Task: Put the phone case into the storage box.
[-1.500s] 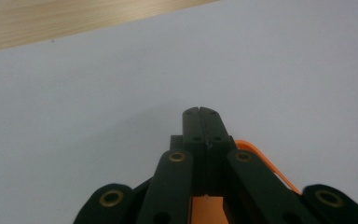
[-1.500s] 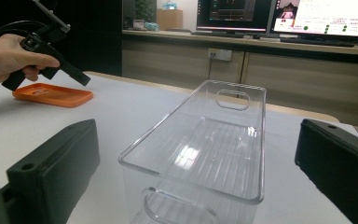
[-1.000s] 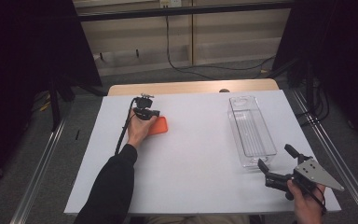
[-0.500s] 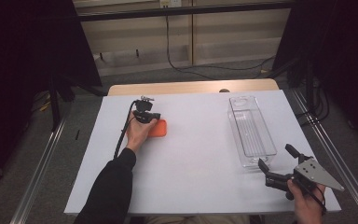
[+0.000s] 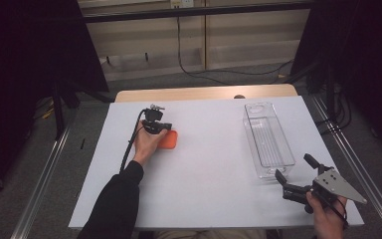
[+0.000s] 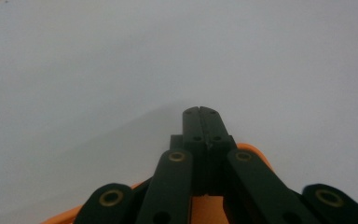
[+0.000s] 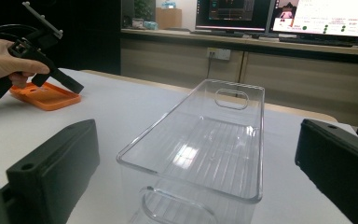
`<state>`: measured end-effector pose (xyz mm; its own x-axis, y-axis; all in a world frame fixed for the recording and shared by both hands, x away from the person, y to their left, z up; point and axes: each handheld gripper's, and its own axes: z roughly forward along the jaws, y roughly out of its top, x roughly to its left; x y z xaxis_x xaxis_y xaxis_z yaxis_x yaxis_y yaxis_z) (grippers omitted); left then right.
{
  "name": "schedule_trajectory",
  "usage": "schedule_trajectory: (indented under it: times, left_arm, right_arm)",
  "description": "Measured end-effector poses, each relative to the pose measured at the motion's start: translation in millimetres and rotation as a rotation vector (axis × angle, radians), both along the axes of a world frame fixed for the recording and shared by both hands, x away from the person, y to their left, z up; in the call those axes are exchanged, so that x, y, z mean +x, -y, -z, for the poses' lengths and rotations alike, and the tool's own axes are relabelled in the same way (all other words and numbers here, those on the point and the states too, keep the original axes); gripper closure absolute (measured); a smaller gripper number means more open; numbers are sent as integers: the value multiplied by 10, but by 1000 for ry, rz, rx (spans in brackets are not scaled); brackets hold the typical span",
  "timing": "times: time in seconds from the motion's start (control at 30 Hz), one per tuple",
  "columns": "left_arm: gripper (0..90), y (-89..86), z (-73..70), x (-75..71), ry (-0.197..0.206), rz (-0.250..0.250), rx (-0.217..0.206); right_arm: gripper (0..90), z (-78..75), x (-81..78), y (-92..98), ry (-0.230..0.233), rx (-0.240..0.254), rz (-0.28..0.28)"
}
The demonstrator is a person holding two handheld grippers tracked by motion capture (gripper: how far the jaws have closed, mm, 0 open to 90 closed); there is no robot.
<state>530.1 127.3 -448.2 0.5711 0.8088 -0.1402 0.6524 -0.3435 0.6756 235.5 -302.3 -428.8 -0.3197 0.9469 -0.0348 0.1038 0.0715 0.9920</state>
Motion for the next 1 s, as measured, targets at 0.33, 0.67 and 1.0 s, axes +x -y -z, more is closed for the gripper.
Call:
schedule_trajectory:
  times: [0.33,0.67,1.0]
  left_arm:
    - [900,-22,7,-76,0,14,-15]
    - [900,-38,3,-174,-7,42,-17]
    - [900,-64,-5,-264,-15,73,-16]
  right_arm:
    - [0,-1,-2,-1,0,2,0]
    - [0,-3,-4,4,3,3,0]
    - [0,-2,-2,-2,0,4,1]
